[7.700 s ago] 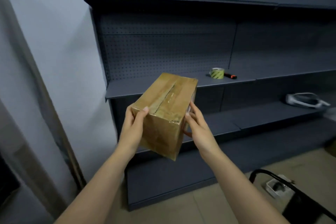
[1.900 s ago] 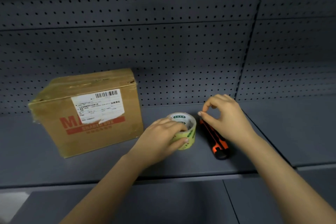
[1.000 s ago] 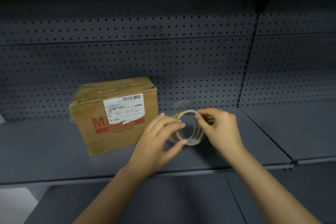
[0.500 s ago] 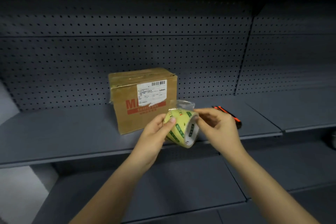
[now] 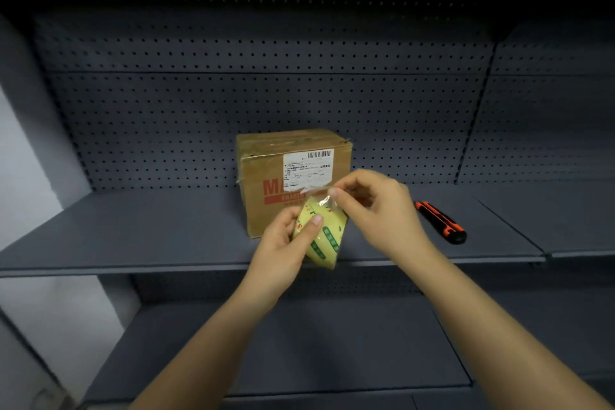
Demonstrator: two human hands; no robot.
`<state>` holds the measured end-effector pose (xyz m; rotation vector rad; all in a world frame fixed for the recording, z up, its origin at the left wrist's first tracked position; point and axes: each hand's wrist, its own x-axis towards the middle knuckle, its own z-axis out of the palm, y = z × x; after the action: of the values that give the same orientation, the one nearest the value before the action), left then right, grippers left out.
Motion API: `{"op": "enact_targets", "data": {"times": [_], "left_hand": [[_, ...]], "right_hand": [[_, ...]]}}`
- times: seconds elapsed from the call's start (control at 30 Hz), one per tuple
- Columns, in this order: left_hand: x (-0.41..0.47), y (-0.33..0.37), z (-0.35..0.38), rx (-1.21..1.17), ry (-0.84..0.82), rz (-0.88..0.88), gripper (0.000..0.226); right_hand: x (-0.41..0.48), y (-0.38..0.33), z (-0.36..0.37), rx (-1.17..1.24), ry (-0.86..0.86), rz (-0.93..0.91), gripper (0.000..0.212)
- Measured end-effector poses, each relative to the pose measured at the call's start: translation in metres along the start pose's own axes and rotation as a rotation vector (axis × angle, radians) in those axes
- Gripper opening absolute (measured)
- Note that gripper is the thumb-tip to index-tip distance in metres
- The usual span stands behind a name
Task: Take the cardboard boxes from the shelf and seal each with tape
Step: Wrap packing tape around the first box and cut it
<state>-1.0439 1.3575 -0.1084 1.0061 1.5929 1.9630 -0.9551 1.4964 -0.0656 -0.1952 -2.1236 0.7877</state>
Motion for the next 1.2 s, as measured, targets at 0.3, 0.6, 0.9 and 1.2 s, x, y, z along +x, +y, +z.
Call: {"op": "enact_targets", "data": {"times": [0.3, 0.6, 0.9, 1.2], "left_hand": [[0.001, 0.012, -0.007, 0.033, 0.099, -0.004, 0.033], [0.021, 0.022, -0.016, 0.056, 0.275, -0.009, 0.029], [0.044, 0.038, -0.050, 0.065, 0.282, -0.099, 0.023], [0.055, 0.037, -0.072, 0.035, 0.253, -0.174, 0.021]], "right_hand": [[0.040, 0.014, 0.020, 0.130, -0.148, -0.096, 0.007], [0.089, 0.024, 0.055, 0.169, -0.279, -0.267, 0.007], [0.113, 0.016, 0.088, 0.213, -0.245, -0.280, 0.003], [0.113, 0.014, 0.099, 0.156, -0.208, -0.323, 0.006]]}}
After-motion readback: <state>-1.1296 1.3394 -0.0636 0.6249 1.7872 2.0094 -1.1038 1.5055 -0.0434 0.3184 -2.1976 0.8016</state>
